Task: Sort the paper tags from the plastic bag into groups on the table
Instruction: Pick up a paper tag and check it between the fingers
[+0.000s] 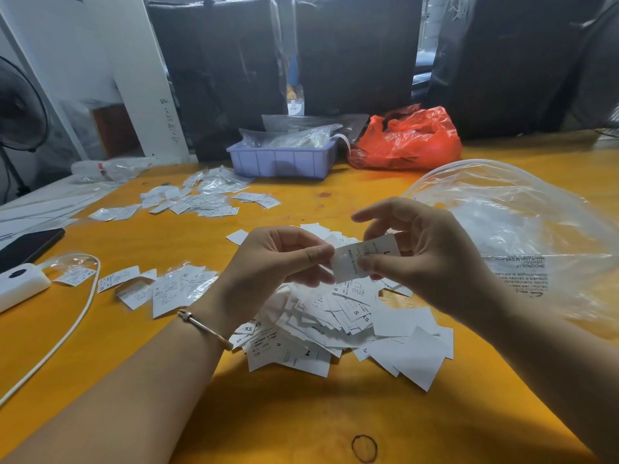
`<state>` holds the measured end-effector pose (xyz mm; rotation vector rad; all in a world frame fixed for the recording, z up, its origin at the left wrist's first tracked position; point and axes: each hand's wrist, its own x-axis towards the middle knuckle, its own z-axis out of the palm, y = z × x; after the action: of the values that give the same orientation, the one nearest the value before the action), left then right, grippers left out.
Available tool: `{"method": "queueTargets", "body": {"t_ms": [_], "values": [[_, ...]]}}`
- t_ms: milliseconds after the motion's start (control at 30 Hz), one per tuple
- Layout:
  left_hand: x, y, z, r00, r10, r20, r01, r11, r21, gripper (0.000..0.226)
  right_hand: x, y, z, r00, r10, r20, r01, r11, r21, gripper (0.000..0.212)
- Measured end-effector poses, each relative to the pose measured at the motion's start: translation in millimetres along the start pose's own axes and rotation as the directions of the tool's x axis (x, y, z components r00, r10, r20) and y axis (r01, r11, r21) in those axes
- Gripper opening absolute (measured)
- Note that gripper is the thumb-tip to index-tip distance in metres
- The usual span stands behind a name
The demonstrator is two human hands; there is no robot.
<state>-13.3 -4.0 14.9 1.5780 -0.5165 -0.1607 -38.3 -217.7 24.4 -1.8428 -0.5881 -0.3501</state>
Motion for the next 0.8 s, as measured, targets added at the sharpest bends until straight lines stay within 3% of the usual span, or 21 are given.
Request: {"method": "queueTargets", "body": {"t_ms": [133,200,300,433,600,800], "values": [[-0.5,0.1,-0.8,1.0,0.021,0.004,-0.021,1.0,0.013,0.02,1.3,2.2,-4.6,0.993,-0.024,-0.116,0.029,0.999,0.045,0.041],[-0.3,-0.1,-0.9,1.0,0.026,-0.007,-0.026,1.0,0.008,0.021,2.5,5.3,-6.5,0.98,-0.037,-0.194,0.031,0.999,-0.035,0.036],[0.3,-0.2,-0.5,1.0,0.026,-0.01,-0.026,1.0,0.012,0.024,5.1,9.4,-4.5,0.984,-0.036,-0.172,0.008,0.987,-0.158,0.029],[0.5,-0.3,0.3,1.0,0.026,-0.006,-0.026,1.0,0.005,0.028,5.0,7.2,-2.1,0.979,-0.003,-0.203,-0.017,0.995,-0.1,0.024],[0.9,-1.5,-0.4,0.999,0.04,-0.009,-0.04,0.999,0.008,0.023,1.7,-4.9,-8.7,0.948,-0.105,-0.299,0.102,0.994,-0.026,0.03],[0.1,-0.8,-0.1,0.999,0.052,-0.014,-0.052,0.998,0.03,0.017,-1.4,-9.2,-0.9,0.959,-0.157,-0.237,0.141,0.986,-0.083,0.036]]}}
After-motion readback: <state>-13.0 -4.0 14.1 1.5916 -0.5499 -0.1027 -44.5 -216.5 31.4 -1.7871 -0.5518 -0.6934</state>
